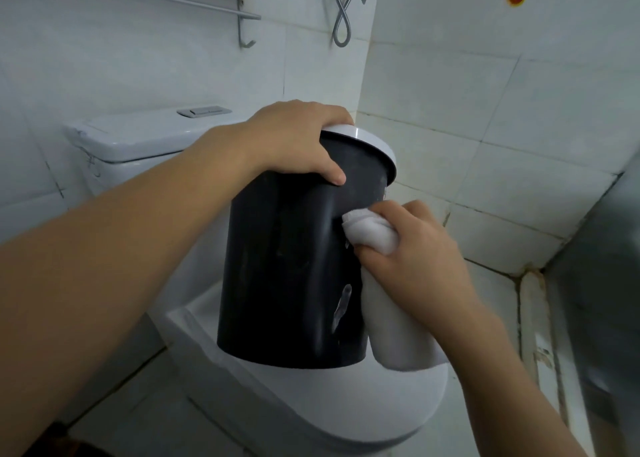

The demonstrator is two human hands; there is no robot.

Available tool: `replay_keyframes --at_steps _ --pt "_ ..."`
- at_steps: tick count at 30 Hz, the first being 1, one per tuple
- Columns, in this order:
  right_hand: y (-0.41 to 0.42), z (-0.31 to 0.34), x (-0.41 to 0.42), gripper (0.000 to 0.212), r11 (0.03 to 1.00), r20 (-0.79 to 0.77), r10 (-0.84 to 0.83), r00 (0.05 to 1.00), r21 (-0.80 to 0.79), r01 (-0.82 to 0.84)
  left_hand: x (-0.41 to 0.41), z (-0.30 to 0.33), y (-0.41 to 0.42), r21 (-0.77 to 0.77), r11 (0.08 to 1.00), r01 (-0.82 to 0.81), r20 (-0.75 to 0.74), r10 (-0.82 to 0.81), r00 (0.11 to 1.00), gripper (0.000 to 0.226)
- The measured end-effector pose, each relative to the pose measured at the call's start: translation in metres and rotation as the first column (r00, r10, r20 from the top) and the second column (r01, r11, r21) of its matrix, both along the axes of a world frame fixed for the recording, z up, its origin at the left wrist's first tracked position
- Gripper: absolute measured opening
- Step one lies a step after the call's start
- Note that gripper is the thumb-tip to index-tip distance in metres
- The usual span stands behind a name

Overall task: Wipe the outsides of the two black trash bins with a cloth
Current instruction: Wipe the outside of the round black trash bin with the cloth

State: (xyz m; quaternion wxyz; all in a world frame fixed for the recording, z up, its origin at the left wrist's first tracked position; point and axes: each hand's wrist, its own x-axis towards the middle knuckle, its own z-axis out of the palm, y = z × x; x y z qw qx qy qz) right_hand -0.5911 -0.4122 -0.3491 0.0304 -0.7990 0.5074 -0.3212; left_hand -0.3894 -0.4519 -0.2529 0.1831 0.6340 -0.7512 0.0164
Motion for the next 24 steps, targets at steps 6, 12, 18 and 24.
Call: replay_keyframes --at_steps 6,12,18,24 --pt "0.017 -0.015 -0.003 0.032 0.999 -0.086 0.036 0.996 0.017 -0.035 0.006 0.000 0.001 0.021 1.000 -0.002 -0.037 0.003 0.999 0.068" --pt "-0.002 0.007 0.005 0.029 0.999 -0.029 -0.029 0.999 -0.046 0.027 0.000 0.001 0.005 -0.003 1.000 0.011 -0.027 -0.011 1.000 0.068" --pt "0.021 -0.012 0.001 0.034 0.999 -0.101 0.025 0.995 -0.035 -0.028 0.003 0.001 0.004 0.012 1.000 0.006 -0.032 -0.006 0.999 0.069" --pt "0.024 -0.010 0.002 0.032 0.998 -0.130 0.007 0.991 -0.067 -0.015 0.000 0.000 0.005 -0.002 1.000 0.014 -0.014 -0.014 1.000 0.071"
